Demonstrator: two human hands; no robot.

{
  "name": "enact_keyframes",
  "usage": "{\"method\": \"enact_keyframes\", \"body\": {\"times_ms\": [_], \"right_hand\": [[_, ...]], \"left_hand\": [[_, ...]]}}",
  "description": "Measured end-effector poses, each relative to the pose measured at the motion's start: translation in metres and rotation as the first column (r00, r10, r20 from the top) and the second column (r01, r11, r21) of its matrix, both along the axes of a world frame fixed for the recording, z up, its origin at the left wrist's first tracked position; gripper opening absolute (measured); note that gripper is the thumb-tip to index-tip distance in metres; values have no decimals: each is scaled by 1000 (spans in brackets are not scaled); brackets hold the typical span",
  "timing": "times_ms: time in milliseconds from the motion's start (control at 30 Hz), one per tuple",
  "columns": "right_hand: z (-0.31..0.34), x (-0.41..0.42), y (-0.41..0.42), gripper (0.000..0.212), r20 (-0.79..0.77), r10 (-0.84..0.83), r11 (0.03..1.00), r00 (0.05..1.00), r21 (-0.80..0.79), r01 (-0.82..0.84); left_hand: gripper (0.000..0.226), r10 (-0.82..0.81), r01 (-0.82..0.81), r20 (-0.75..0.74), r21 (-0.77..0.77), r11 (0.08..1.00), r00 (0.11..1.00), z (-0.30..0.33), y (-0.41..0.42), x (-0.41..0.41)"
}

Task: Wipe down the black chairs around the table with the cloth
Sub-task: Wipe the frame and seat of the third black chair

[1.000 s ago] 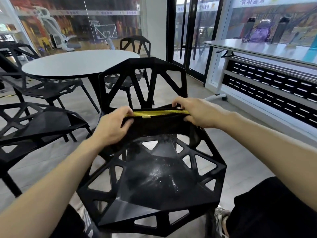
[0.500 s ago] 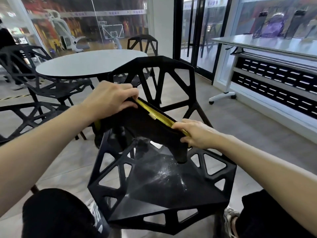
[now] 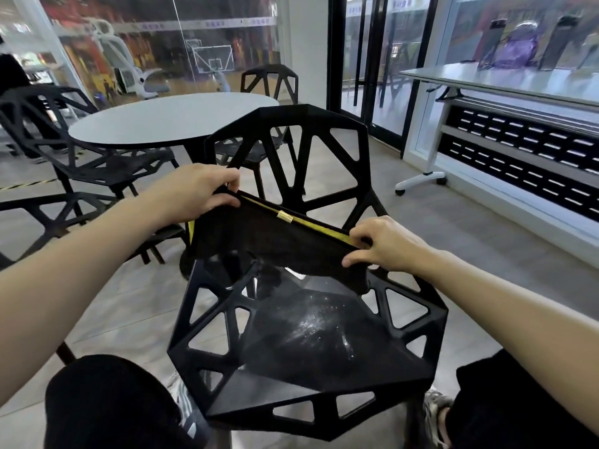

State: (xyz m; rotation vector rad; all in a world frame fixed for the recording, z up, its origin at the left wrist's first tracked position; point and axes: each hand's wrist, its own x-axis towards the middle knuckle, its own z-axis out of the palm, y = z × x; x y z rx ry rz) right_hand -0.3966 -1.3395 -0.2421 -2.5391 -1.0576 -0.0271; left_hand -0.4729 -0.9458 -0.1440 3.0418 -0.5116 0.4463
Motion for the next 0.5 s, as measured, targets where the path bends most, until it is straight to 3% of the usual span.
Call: {"method": "enact_keyframes", "body": {"times_ms": [100, 233, 367, 500], "right_hand": [[1, 2, -1, 37, 19, 53, 991, 998, -126, -50], [-6, 5, -7, 13, 61, 79, 969, 995, -240, -62], [6, 3, -17, 43, 101, 24, 994, 995, -108, -13], [8, 1, -11, 51, 28, 31, 985, 999, -171, -25]], "left_hand": [[21, 17, -29, -102, -116, 993, 995, 1, 7, 2], [37, 49, -100, -285, -167, 981, 957, 8, 19, 2], [38, 70, -108, -272, -126, 986, 960, 2, 27, 0], [25, 118, -126, -216, -22, 992, 969, -5, 19, -1]]}}
